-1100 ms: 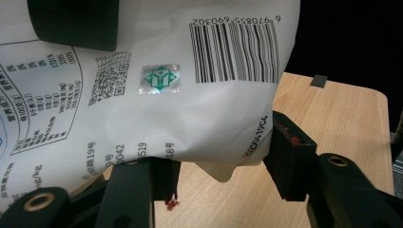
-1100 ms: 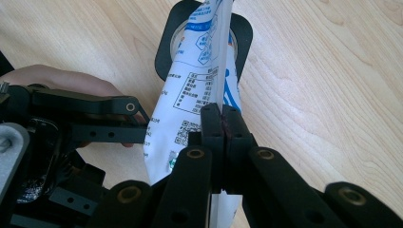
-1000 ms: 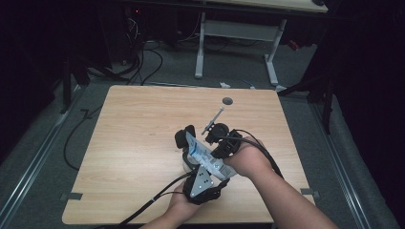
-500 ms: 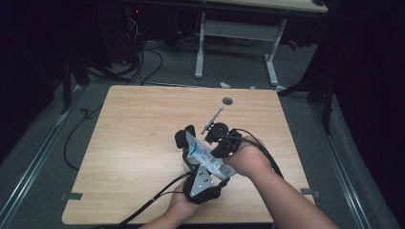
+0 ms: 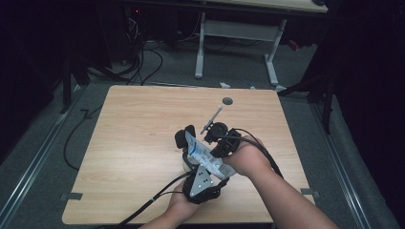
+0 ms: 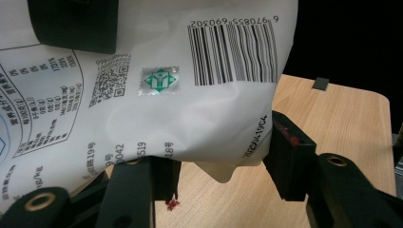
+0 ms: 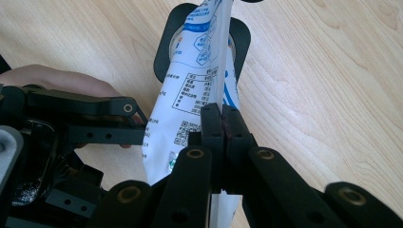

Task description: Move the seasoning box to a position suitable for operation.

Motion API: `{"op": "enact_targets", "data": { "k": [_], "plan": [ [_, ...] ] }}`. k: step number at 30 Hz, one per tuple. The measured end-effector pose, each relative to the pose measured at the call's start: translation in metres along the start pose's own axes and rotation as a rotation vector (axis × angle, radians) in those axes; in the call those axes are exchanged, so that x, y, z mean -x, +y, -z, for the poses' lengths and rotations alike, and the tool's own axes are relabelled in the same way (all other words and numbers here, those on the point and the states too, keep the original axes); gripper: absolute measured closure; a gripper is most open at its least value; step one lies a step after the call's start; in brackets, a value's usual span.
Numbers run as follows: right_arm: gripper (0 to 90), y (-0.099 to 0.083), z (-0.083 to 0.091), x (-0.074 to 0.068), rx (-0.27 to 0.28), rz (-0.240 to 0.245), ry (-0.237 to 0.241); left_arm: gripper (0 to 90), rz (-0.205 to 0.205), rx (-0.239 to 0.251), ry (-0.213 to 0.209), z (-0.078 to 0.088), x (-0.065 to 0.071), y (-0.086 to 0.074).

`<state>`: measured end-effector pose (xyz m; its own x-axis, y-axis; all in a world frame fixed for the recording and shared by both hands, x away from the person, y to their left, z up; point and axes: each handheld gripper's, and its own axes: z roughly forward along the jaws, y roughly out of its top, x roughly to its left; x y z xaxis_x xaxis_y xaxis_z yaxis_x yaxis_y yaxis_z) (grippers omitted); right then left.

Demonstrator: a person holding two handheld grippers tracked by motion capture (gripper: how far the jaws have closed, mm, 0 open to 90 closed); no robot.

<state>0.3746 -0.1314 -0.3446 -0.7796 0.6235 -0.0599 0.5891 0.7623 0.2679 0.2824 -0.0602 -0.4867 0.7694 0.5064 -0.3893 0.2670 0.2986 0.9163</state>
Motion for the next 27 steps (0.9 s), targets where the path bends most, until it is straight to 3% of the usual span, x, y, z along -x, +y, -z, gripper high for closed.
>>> {"op": "enact_targets", "data": {
  "k": [27],
  "plan": [
    [90.0, 0.0005, -0.0014, -0.0001, -0.01, 0.006, -0.007, 52.4, 0.0, 0.005, -0.001, -0.0006, 0.0012, -0.0007]
  ]
}}
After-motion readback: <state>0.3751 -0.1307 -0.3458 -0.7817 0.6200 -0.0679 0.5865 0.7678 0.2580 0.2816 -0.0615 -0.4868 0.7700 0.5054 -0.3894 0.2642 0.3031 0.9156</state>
